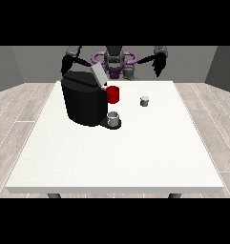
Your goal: Insert the coffee pod into the coffee machine and close the lid
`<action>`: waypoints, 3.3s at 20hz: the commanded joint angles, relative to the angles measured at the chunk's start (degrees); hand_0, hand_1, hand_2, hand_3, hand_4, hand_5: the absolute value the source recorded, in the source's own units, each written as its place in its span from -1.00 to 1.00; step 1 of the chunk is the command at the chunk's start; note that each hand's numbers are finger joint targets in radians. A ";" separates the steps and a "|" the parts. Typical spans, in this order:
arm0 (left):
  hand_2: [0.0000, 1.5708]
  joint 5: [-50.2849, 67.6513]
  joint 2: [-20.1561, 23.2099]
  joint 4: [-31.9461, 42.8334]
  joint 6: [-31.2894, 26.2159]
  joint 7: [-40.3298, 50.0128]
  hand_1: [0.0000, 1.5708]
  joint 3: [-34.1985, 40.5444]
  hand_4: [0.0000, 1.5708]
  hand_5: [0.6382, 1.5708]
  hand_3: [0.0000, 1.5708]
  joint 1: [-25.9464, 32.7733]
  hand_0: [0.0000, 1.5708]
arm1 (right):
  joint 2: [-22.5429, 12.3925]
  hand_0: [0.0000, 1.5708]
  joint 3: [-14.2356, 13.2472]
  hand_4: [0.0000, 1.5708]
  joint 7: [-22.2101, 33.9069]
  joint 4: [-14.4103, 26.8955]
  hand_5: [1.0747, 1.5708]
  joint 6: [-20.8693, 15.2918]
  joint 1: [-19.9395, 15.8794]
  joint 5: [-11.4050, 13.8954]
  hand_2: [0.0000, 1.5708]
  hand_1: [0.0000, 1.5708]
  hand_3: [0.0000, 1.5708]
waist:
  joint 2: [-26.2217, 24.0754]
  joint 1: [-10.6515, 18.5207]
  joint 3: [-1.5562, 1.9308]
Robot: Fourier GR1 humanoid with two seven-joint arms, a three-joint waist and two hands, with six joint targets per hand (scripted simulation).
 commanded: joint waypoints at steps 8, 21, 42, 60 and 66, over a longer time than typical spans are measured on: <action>-1.00 -8.01 6.12 15.37 -2.10 3.19 -1.00 3.11 -1.00 1.00 -1.00 -12.88 -1.00 | 1.48 -1.00 3.84 -1.00 3.45 -2.49 1.00 0.80 -5.14 1.98 -1.00 -1.00 -1.00 | 6.33 -7.53 -0.04; -0.63 -17.04 6.50 32.47 -2.45 -0.43 -1.00 2.48 -1.00 1.00 -1.00 -23.09 -1.00 | 4.26 -1.00 3.36 -1.00 4.57 3.99 1.00 -2.64 -10.86 2.86 -1.00 -1.00 -1.00 | 10.02 -6.06 -0.03; 0.20 -37.11 3.23 42.96 1.82 -0.91 -0.05 -6.73 -0.53 1.00 0.03 -27.79 -0.05 | 4.81 -1.00 2.46 -1.00 0.13 14.47 1.00 -1.31 -11.12 0.82 -1.00 -1.00 -1.00 | 6.68 -5.87 -0.01; 0.80 -33.94 -1.35 45.45 -2.44 -7.64 0.81 0.00 -0.34 1.00 0.70 -33.91 0.81 | 3.37 -1.00 1.13 -1.00 -3.02 22.27 1.00 -4.47 -9.51 4.80 -1.00 -1.00 -1.00 | 3.88 -3.79 -0.01; 0.78 -32.90 -2.67 41.91 -10.62 -3.17 0.81 -0.07 -0.32 1.00 0.70 -39.15 0.81 | 2.62 -1.00 0.46 -1.00 -3.61 23.71 1.00 -2.63 -8.81 3.75 -1.00 -1.00 -1.00 | -0.57 -4.06 0.00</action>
